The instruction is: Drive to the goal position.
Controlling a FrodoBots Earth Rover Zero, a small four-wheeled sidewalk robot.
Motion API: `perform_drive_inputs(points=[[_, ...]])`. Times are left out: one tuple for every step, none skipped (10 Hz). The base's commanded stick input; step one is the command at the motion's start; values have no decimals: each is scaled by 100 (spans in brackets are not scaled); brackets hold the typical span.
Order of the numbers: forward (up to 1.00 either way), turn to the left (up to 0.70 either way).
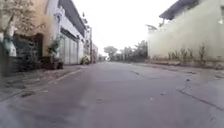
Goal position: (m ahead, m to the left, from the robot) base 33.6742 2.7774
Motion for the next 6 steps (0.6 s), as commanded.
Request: perform_drive_inputs(points=[[100, -33], [100, -33], [100, 3], [100, 7], [100, 7], [100, 7]])
